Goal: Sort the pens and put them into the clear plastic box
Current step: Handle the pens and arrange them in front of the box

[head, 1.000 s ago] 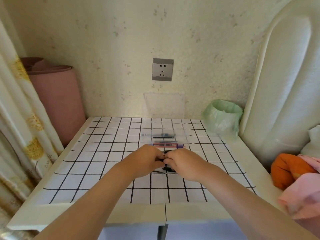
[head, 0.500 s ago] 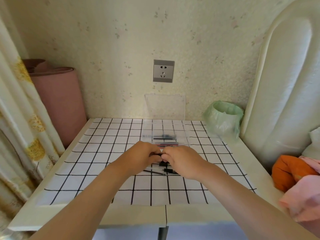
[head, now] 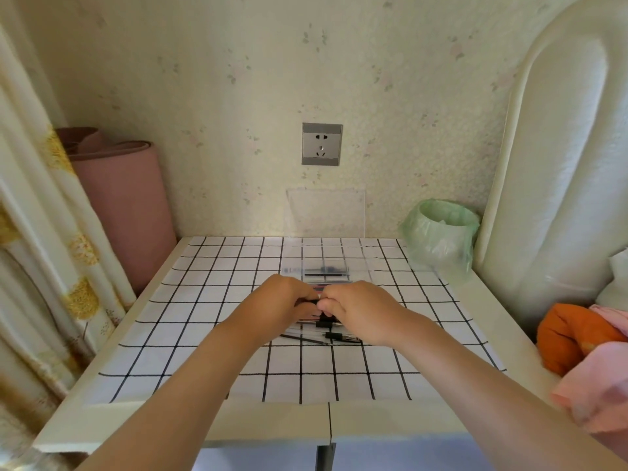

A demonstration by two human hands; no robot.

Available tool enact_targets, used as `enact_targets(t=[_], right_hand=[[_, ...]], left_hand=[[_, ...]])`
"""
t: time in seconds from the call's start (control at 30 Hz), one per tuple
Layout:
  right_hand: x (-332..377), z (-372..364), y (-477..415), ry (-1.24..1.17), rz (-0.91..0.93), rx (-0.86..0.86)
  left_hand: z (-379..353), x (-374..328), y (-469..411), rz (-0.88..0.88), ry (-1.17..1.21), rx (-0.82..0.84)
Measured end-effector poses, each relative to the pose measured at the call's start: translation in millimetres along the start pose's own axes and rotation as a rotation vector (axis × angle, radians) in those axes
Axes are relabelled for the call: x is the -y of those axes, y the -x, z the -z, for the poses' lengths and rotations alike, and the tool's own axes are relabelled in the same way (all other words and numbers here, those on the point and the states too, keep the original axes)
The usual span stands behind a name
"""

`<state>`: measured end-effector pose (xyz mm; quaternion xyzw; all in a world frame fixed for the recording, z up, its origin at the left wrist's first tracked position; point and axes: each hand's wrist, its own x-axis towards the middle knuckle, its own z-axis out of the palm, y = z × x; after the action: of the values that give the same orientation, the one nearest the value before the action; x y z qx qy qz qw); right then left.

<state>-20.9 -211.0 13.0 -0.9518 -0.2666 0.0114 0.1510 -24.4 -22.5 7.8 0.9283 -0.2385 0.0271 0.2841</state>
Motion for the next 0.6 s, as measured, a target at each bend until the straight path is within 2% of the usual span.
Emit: enact_targets(t=[0.13, 0.33, 0.6], right_hand=[[1, -3, 0, -0.015, 0.016, -0.019], [-31, 0, 8, -0.020, -0.142, 0.060], [-70, -15, 14, 0.046, -0.263, 0.092]], left_hand=[[0, 4, 3, 0.038, -0.007, -0.021], [-5, 11, 2, 0.168, -0.110, 0.051], [-20, 7, -5, 0.128, -0.109, 0.187]])
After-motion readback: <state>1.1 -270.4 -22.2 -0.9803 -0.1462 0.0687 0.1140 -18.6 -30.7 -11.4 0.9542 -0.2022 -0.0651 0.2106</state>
